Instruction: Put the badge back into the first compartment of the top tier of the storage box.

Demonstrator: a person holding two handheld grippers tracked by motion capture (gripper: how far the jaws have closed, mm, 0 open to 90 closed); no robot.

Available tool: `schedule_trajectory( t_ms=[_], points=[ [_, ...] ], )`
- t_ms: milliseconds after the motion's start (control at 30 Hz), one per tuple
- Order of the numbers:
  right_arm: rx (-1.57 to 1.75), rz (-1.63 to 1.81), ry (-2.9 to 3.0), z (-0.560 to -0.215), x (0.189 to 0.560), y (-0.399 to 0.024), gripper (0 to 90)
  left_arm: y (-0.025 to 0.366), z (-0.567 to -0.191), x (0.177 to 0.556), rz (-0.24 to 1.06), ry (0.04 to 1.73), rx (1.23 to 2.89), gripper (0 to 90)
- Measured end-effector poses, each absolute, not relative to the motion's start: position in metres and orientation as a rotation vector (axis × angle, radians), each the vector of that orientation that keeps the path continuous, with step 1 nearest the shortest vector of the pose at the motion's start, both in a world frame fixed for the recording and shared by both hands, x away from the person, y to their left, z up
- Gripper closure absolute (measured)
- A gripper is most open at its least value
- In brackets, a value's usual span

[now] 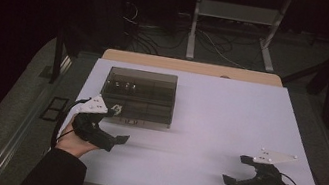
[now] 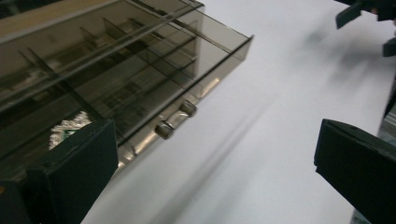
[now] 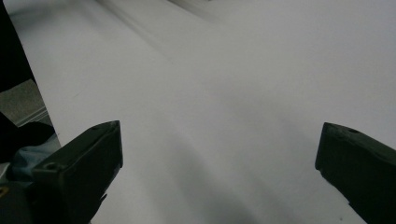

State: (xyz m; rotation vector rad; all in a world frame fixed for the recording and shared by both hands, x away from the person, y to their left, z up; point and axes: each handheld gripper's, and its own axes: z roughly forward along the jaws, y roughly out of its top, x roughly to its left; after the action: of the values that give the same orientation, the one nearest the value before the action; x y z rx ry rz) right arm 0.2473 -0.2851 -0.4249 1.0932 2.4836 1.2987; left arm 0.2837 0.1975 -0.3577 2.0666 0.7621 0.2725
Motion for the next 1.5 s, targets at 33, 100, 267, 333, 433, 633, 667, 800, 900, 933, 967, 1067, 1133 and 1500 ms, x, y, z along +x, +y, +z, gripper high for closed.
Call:
schedule_trajectory(
  t_ms=[33, 100, 267, 333, 433, 633, 667, 800, 900, 933, 967, 1067, 1133, 1500],
  points=[
    [1.094, 1.298, 2.484, -0.425, 0.247, -0.285, 0.5, 0.197, -0.360, 0.281, 0.272, 0.758, 2.064, 0.0],
    [1.094, 1.297, 2.485, -0.425, 0.247, -0.285, 0.5, 0.196, -0.361, 0.279, 0.269, 0.756, 2.058, 0.0],
    [1.094, 1.296, 2.485, -0.425, 0.247, -0.285, 0.5, 0.195, -0.366, 0.275, 0.260, 0.750, 2.058, 0.0],
    [1.094, 1.296, 2.485, -0.425, 0.247, -0.285, 0.5, 0.195, -0.367, 0.275, 0.261, 0.748, 2.059, 0.0],
    [1.089, 1.294, 2.485, -0.425, 0.247, -0.285, 0.5, 0.193, -0.371, 0.273, 0.255, 0.746, 2.058, 0.0],
    [1.092, 1.296, 2.485, -0.425, 0.247, -0.285, 0.5, 0.192, -0.377, 0.271, 0.237, 0.740, 2.067, 0.0],
    [1.093, 1.297, 2.485, -0.425, 0.247, -0.285, 0.5, 0.191, -0.380, 0.270, 0.235, 0.741, 2.067, 0.0],
    [1.088, 1.294, 2.486, -0.425, 0.247, -0.285, 0.5, 0.190, -0.382, 0.269, 0.229, 0.737, 2.070, 0.0],
    [1.087, 1.294, 2.487, -0.425, 0.247, -0.285, 0.5, 0.189, -0.385, 0.268, 0.219, 0.733, 2.074, 0.0],
    [1.088, 1.293, 2.487, -0.425, 0.247, -0.285, 0.5, 0.189, -0.387, 0.268, 0.218, 0.730, 2.076, 0.0],
    [1.088, 1.294, 2.487, -0.425, 0.247, -0.285, 0.5, 0.188, -0.388, 0.267, 0.216, 0.728, 2.080, 0.0],
    [1.088, 1.293, 2.488, -0.425, 0.247, -0.285, 0.5, 0.186, -0.393, 0.265, 0.201, 0.721, 2.085, 0.0],
    [1.087, 1.292, 2.489, -0.425, 0.247, -0.284, 0.5, 0.185, -0.395, 0.265, 0.197, 0.719, 2.090, 0.0],
    [1.086, 1.293, 2.489, -0.425, 0.247, -0.284, 0.5, 0.177, -0.409, 0.264, 0.161, 0.718, 2.135, 0.0]
  ],
)
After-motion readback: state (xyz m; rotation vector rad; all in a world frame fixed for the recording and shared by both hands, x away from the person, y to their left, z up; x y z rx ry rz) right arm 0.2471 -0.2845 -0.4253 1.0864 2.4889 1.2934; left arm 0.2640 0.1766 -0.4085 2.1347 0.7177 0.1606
